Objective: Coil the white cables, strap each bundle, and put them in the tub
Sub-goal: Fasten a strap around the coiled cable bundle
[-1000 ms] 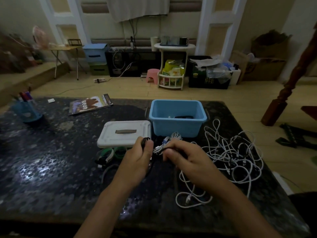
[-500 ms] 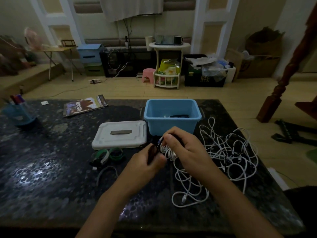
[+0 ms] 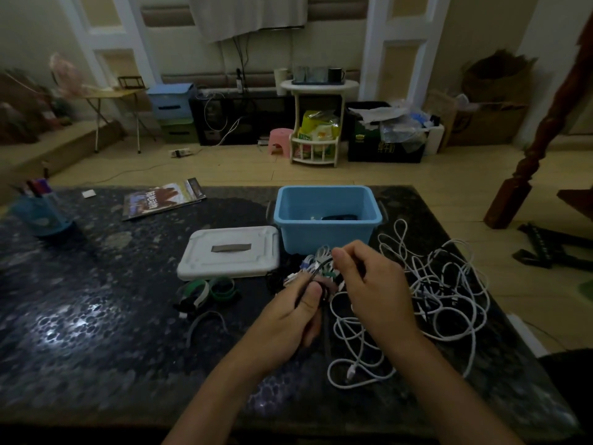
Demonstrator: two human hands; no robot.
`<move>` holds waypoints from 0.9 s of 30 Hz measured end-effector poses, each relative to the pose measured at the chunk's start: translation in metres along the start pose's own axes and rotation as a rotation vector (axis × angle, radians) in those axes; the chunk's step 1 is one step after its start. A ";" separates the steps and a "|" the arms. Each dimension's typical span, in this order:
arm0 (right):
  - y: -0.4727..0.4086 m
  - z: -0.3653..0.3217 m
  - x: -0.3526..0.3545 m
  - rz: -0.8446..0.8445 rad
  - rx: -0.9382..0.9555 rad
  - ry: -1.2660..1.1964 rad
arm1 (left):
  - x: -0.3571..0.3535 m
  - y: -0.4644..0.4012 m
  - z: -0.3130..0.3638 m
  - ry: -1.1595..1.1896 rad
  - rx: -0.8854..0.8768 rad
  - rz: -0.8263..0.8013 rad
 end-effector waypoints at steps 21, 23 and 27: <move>0.034 -0.005 -0.052 -0.443 0.002 0.130 | 0.043 0.000 -0.013 0.005 0.043 0.542; 0.033 -0.006 -0.047 -0.419 -0.033 0.077 | 0.049 0.001 -0.013 -0.094 0.027 0.582; 0.026 -0.003 -0.039 -0.327 -0.123 -0.026 | 0.045 0.001 -0.009 -0.091 0.003 0.517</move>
Point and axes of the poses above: each hand's wrist, its own y-axis away from the middle knuckle, its own x-axis out of the back of the hand, z = x × y, the point moved 4 cm from there along -y, towards the middle knuckle, and after that the axes turned 6 degrees about -y, right-handed, at the moved point
